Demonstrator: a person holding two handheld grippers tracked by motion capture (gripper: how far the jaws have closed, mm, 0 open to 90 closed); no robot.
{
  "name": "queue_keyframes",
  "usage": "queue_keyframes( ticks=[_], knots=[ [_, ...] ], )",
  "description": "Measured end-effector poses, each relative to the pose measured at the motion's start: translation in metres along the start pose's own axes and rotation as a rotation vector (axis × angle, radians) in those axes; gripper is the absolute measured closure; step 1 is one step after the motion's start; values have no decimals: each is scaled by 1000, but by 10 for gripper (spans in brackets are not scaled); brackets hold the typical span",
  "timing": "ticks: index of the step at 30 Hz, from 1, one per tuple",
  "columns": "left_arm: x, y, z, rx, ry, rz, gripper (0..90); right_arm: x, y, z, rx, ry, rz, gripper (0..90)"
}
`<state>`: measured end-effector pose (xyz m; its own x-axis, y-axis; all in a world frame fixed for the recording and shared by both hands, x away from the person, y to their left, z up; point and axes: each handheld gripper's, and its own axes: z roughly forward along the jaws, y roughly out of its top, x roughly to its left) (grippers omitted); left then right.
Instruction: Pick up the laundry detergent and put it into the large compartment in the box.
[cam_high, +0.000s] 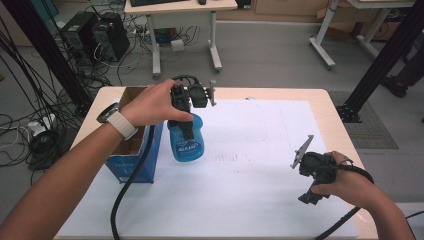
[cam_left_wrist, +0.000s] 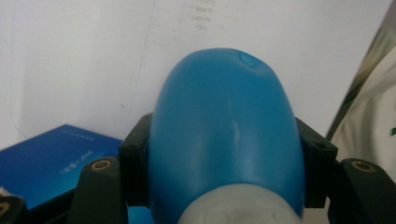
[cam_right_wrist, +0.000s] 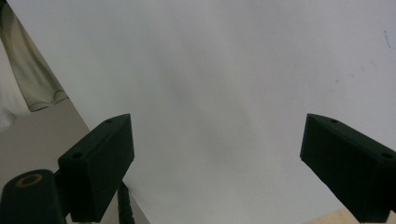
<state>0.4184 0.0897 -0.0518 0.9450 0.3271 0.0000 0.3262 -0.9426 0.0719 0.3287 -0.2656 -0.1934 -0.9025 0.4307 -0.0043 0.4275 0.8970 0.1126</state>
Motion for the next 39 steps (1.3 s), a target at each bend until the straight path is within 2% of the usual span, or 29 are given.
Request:
queue_keyframes(
  ticks=[3,6,8,10,12,15,20,23,25,29,36,39],
  knots=[
    [-4,-5,-23,-8,-13,-76,377,1,2,-1,-3,-6,-4,91],
    [-3,-12,-45,-20,-28,-172,377,3,3,-3,-10,-10,-20,91],
    [-1,-20,-60,-34,-36,-251,377,4,4,-4,-10,-14,-24,91],
    [-1,-25,-71,-34,-32,-295,377,6,4,-5,-10,-20,-29,92],
    [1,-34,-84,-41,-30,-359,377,7,5,-7,-8,-24,-38,98],
    [6,-48,-99,-52,-23,-426,377,7,5,-9,-8,-26,-43,98],
    [16,-75,-121,-62,-16,-586,377,5,10,-10,3,-18,-54,97],
    [23,-90,-130,-62,-15,-646,378,3,13,-10,8,-12,-65,96],
    [27,-103,-136,-72,-11,-706,378,2,15,-10,12,-4,-64,96],
    [34,-122,-140,-74,-9,-785,378,-1,19,-10,14,-1,-70,94],
    [44,-150,-132,-81,-2,-942,378,-2,23,-12,2,-7,-96,93],
    [49,-158,-125,-88,-7,-982,378,-1,25,-14,-2,-10,-92,92]
  ],
)
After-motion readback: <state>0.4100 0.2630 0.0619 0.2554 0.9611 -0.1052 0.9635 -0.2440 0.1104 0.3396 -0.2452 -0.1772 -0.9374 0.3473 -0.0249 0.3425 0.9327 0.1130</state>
